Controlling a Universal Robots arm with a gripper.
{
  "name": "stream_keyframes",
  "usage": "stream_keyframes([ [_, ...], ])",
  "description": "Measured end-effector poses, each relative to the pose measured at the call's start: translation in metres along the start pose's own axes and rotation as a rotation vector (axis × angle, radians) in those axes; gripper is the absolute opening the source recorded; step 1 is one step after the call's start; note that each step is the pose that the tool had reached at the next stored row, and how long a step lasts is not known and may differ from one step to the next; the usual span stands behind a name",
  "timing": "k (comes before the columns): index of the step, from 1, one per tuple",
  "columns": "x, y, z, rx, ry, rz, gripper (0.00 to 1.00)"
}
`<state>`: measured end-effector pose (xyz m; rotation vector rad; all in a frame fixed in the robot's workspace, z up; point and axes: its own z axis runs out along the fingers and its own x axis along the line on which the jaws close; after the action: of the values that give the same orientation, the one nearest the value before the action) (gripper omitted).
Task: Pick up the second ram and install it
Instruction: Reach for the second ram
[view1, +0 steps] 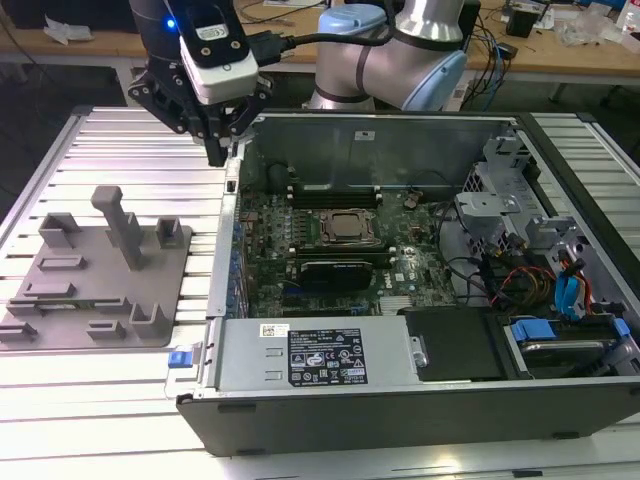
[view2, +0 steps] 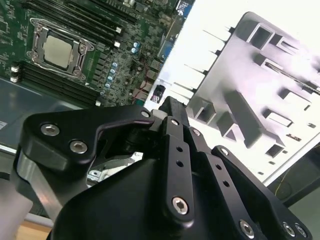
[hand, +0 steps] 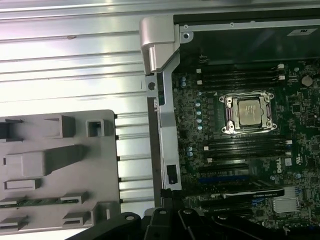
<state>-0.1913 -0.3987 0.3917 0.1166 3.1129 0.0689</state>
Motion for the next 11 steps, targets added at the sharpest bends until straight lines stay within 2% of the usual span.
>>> stream_keyframes([
  [5,0.0160,-0.0012,0.0001,0.0000,0.0000,0.000,0.08],
  [6,0.0218,-0.0017,0.0002,0.0000,-0.0001,0.000,0.08],
  [11,0.0352,-0.0027,0.0006,0.0001,-0.0001,0.000,0.08],
])
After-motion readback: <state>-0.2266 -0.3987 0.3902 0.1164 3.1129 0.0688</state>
